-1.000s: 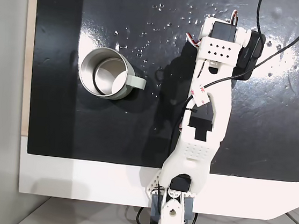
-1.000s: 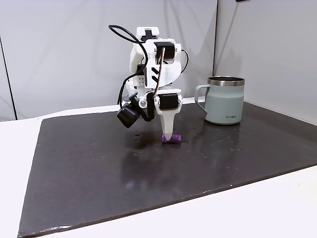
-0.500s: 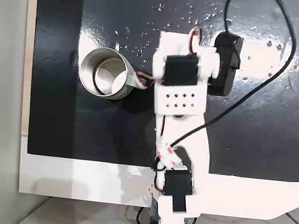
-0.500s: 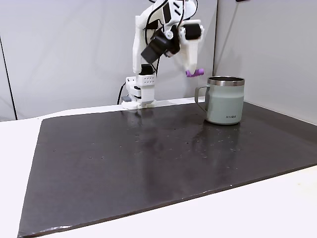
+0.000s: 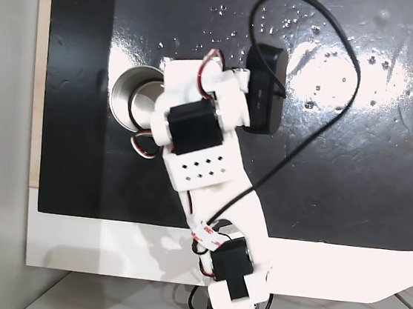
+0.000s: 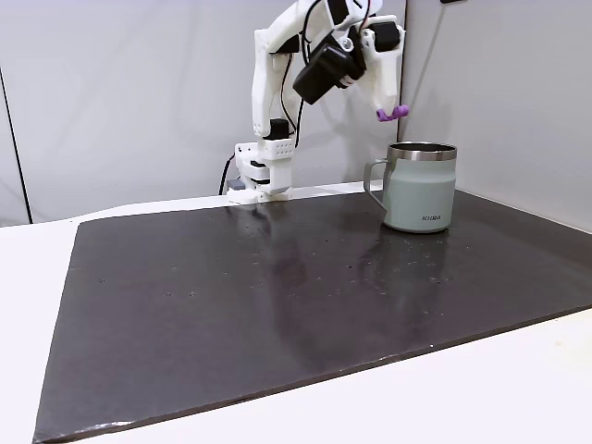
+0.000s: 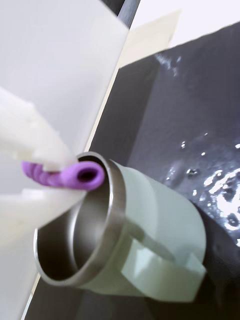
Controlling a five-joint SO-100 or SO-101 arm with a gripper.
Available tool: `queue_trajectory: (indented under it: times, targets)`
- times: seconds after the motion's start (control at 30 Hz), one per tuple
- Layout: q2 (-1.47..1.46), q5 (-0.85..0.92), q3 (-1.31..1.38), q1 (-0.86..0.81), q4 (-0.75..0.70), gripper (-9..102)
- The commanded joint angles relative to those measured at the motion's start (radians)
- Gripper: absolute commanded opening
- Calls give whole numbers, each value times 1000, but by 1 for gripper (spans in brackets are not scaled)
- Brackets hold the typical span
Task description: Grasp a pengrip and put it in the cup.
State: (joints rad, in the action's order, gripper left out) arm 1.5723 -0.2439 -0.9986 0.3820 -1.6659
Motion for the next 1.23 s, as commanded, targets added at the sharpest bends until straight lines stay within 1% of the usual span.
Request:
queue_trajectory:
  times: [0.0, 0.17, 0.33, 0.47, 0.53, 0.73, 0.8, 1.2]
  targets:
    - [-78, -14, 160, 71, -8, 0]
    - [-176, -29, 265, 153, -72, 0]
    - [-175, -48, 238, 204, -98, 0]
    - [-167, -49, 216, 209, -101, 0]
    - [-155, -51, 207, 202, -103, 4]
    - [-133, -35, 206, 204, -109, 29]
    - [-132, -31, 206, 210, -112, 33]
    - [-121, -32, 192, 210, -114, 33]
